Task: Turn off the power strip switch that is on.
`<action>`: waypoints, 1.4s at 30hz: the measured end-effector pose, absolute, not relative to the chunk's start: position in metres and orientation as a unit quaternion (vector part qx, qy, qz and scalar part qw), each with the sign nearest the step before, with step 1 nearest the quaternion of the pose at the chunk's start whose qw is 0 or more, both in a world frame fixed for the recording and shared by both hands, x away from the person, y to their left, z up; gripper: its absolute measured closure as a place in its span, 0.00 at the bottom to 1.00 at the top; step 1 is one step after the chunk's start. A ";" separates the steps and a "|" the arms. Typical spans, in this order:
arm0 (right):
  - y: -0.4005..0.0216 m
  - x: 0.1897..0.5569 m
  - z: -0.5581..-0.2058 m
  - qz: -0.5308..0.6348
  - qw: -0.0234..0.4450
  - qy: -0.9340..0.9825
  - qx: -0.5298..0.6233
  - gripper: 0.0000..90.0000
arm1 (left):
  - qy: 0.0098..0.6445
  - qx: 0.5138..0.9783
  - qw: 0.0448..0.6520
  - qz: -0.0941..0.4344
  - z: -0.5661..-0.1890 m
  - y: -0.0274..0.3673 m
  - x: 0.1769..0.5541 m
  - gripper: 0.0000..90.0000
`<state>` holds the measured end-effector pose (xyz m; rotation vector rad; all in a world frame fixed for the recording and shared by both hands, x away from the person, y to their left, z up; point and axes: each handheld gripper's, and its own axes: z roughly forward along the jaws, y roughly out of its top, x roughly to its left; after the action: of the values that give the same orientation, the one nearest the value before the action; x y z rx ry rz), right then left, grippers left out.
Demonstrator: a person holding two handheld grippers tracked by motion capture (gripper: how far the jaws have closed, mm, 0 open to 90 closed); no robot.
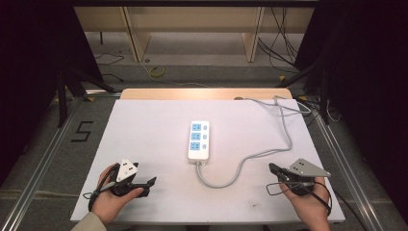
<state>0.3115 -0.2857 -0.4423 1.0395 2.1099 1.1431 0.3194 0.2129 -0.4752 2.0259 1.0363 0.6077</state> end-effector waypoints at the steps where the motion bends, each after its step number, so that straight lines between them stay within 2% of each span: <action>1: -0.285 0.312 -0.442 0.422 0.260 0.778 0.385 1.00 | 0.406 0.794 0.383 0.238 -0.475 0.213 0.319 0.20; 42: -0.272 0.326 -0.431 0.426 0.251 0.781 0.381 1.00 | 0.405 0.796 0.383 0.239 -0.476 0.211 0.319 0.20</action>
<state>0.3262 -0.2722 -0.4311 1.0365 2.1268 1.1599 0.3191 0.2106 -0.4756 2.0289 1.0323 0.6086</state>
